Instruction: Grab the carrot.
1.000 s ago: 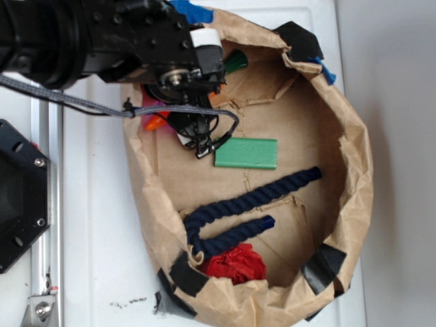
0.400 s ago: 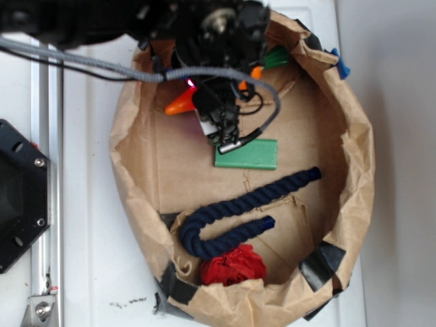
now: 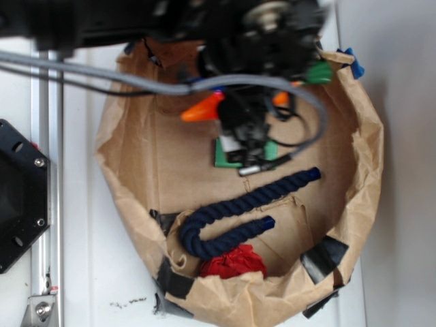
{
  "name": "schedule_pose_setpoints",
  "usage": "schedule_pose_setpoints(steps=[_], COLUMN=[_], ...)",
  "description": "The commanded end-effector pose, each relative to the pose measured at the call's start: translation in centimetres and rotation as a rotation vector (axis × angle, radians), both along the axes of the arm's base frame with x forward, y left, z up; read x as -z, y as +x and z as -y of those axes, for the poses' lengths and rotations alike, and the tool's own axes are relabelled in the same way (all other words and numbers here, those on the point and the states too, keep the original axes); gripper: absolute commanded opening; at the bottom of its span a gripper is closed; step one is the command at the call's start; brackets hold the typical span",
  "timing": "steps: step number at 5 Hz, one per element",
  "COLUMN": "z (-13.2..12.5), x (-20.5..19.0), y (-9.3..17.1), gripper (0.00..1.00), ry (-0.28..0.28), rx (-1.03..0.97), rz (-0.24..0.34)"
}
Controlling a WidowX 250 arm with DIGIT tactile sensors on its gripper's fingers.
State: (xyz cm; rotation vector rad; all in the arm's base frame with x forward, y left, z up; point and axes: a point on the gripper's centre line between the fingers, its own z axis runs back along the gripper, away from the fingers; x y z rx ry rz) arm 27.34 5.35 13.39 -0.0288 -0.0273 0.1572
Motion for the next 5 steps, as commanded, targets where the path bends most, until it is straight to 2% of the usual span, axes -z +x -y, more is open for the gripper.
schedule_pose_setpoints(steps=[1, 3, 5], z=[2.6, 4.1, 4.0], x=[-2.6, -2.7, -1.9], y=[1.0, -1.6, -1.5], gripper=[0.00, 0.00, 0.00], ry=[0.078, 0.062, 0.076], rx=[0.101, 0.159, 0.138], rz=[0.101, 0.104, 0.092])
